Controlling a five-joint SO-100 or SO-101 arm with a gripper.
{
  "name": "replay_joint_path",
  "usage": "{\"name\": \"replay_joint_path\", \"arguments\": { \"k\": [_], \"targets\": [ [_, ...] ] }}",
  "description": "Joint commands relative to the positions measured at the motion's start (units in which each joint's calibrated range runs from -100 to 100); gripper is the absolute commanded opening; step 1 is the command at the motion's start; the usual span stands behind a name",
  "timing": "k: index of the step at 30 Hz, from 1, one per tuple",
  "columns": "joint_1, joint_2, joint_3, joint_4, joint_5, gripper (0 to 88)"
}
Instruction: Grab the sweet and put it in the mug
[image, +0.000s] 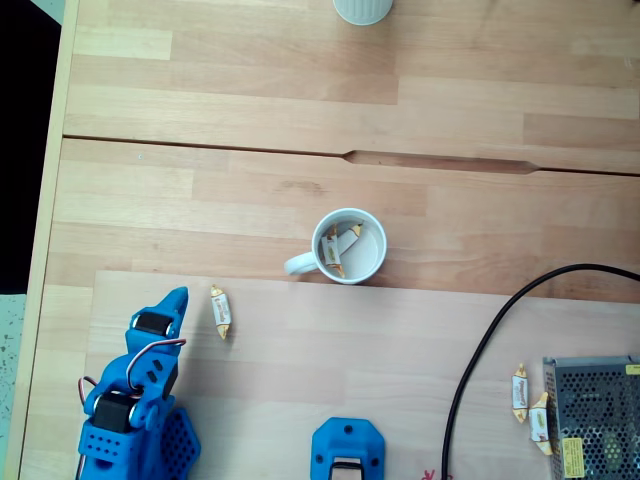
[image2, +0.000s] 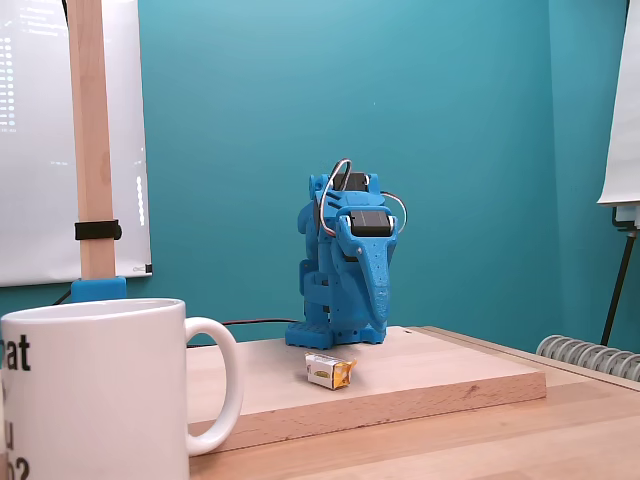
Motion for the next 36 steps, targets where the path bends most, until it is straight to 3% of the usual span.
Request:
{"name": "replay_joint_path", "arguments": {
  "k": [1, 26, 36],
  "targets": [
    [0.5, -0.7, 0.4, -0.3, 0.0, 3.2],
    [0.2, -0.7, -0.3, -0.2, -0.1, 3.1],
    [-0.2, -0.1, -21.4, -0.1, -0.7, 3.0]
  ]
}}
